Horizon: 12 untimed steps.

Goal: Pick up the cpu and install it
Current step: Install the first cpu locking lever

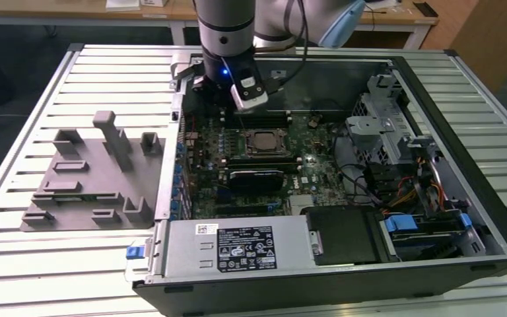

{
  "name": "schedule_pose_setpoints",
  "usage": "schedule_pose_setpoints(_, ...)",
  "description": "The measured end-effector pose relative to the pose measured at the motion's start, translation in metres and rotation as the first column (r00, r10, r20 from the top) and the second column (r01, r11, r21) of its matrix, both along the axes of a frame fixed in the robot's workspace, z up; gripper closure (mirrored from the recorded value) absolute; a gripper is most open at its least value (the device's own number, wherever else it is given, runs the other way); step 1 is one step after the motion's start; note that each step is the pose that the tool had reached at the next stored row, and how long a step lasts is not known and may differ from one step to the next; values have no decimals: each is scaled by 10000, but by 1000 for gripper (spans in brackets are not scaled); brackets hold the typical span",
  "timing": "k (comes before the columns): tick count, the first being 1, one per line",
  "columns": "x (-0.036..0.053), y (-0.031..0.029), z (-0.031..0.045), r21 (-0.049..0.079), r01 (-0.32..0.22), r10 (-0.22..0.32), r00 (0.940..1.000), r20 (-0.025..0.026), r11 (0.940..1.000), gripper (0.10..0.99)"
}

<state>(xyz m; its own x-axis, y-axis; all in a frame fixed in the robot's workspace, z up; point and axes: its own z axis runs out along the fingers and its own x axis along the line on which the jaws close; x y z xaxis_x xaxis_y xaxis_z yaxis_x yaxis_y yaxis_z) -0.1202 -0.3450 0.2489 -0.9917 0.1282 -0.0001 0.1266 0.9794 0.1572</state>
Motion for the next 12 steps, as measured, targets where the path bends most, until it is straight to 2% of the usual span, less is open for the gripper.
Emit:
schedule_pose_setpoints(4,-32,-12,-1,454,0,0,10000,0,9990,980)
schedule_pose_setpoints(9,-43,-24,-4,1158,1,-1,10000,-1,9933,980)
schedule_pose_setpoints(10,-43,-27,-6,1257,1,-1,10000,-2,9921,980)
schedule_pose_setpoints(12,-43,-29,-13,1348,2,-2,10000,-1,9909,980)
